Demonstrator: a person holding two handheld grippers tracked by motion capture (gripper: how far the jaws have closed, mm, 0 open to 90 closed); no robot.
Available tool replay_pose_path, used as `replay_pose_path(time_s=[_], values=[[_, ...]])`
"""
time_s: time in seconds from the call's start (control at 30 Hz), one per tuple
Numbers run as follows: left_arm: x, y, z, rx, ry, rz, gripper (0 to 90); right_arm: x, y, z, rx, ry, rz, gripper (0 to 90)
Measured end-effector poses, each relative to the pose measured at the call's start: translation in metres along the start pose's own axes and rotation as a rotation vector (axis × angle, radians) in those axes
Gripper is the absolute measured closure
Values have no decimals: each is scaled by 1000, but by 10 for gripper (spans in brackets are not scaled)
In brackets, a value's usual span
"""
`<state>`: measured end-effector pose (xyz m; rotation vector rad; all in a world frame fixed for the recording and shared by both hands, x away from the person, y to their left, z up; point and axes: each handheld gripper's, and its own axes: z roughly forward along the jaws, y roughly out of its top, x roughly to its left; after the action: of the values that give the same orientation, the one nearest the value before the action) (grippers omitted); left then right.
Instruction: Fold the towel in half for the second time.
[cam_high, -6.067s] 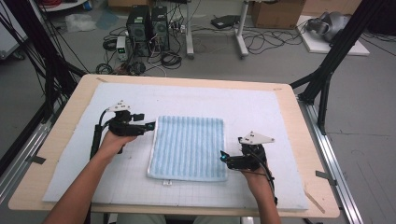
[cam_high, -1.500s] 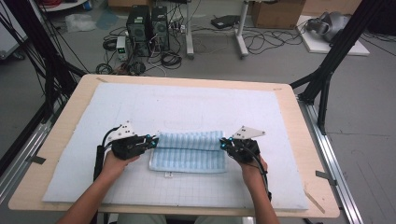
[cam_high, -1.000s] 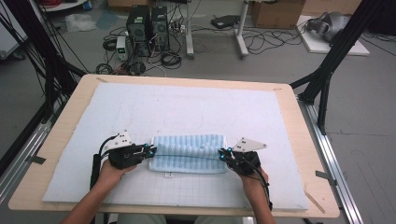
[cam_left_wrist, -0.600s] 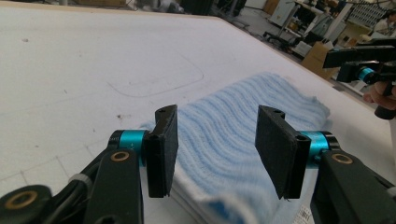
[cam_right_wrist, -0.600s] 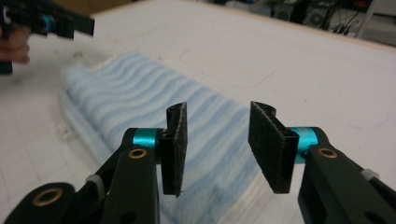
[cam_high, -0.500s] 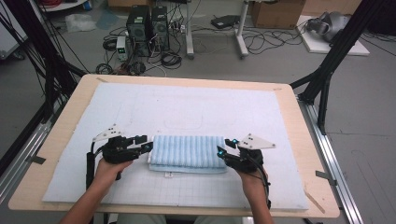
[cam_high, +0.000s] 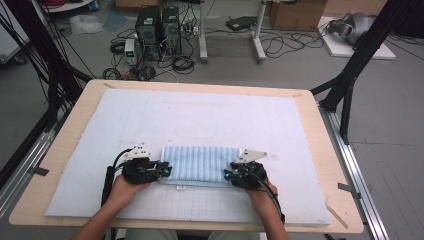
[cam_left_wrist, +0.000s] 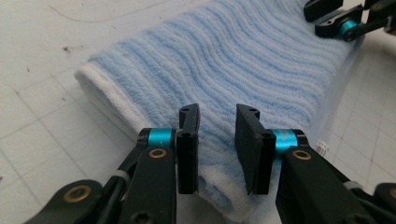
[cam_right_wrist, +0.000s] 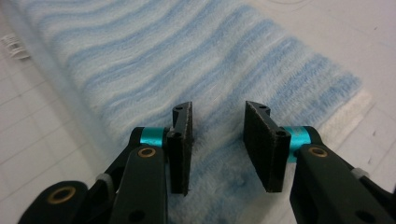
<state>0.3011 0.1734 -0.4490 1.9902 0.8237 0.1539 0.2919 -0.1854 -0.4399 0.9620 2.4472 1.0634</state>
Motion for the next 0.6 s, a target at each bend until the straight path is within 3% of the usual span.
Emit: replay_pose_path(time_s=[0.17, 0.3, 0.37, 0.4, 0.53, 0.6], values=[[-6, -3, -4, 29, -6, 38, 728, 8, -4, -6, 19, 0, -37, 614], [-7, -2, -7, 43, -10, 43, 726, 10, -4, -8, 30, 5, -52, 598], [-4, 0, -9, 30, -2, 28, 696, 6, -2, -11, 33, 34, -39, 537], [-1, 3, -11, 5, 11, 3, 673, 4, -2, -12, 20, 43, -28, 524], [14, 14, -14, -78, 44, -44, 677, -11, 5, -18, -138, 81, 19, 508], [25, 19, -11, -110, 58, -73, 676, -14, 10, -16, -155, 68, 27, 515]])
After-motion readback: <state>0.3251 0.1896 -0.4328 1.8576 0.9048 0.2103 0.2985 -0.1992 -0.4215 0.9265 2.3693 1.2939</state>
